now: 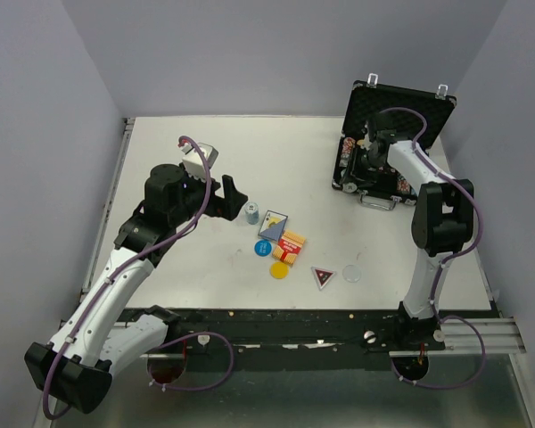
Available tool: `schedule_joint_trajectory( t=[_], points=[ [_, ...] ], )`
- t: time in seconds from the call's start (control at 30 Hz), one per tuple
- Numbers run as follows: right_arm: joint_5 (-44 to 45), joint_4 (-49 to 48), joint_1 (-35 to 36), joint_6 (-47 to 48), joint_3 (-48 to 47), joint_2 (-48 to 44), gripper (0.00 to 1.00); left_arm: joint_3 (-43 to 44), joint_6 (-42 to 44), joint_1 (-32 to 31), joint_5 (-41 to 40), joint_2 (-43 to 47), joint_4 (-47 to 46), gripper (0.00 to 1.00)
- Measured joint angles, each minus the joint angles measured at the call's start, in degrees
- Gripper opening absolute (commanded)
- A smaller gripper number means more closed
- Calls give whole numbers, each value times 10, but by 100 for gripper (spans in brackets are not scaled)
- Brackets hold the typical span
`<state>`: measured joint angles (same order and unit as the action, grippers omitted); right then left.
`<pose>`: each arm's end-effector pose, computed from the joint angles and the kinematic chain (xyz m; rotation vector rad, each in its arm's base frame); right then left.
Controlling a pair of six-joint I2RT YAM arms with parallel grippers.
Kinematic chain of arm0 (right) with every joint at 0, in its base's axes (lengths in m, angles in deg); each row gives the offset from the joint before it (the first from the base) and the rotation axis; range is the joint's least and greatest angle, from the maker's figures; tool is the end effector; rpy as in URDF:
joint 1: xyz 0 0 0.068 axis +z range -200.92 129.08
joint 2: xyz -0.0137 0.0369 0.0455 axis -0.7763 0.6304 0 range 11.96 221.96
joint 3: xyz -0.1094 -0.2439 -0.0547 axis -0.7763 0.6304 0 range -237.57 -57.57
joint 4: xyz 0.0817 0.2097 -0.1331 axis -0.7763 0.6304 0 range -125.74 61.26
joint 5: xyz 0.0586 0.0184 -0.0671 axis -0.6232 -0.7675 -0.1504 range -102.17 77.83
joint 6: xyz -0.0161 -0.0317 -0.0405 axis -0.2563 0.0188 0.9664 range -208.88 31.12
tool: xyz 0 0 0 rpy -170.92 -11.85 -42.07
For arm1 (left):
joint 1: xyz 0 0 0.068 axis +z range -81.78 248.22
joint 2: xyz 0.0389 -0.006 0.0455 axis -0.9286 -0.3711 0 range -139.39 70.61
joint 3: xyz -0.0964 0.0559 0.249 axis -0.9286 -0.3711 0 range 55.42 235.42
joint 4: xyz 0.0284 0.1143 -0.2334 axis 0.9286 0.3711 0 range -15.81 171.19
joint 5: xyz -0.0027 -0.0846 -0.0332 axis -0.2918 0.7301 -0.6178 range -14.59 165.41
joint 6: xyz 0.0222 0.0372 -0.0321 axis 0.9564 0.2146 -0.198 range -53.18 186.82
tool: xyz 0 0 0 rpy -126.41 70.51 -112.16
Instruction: Pack up texas hold em set
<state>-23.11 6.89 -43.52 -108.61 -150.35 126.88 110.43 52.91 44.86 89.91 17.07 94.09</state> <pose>0.4230 0.0617 0.2176 0.2352 2.7213 0.3975 0.1886 -0.0912 0.3577 0.3355 1.9108 -0.6778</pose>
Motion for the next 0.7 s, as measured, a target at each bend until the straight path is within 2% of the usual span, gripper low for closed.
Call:
schedule_joint_trajectory(
  t=[0.7],
  points=[
    [-4, 7, 0, -1, -58, 48, 1, 0, 2, 0, -10, 0, 10, 99]
  ],
)
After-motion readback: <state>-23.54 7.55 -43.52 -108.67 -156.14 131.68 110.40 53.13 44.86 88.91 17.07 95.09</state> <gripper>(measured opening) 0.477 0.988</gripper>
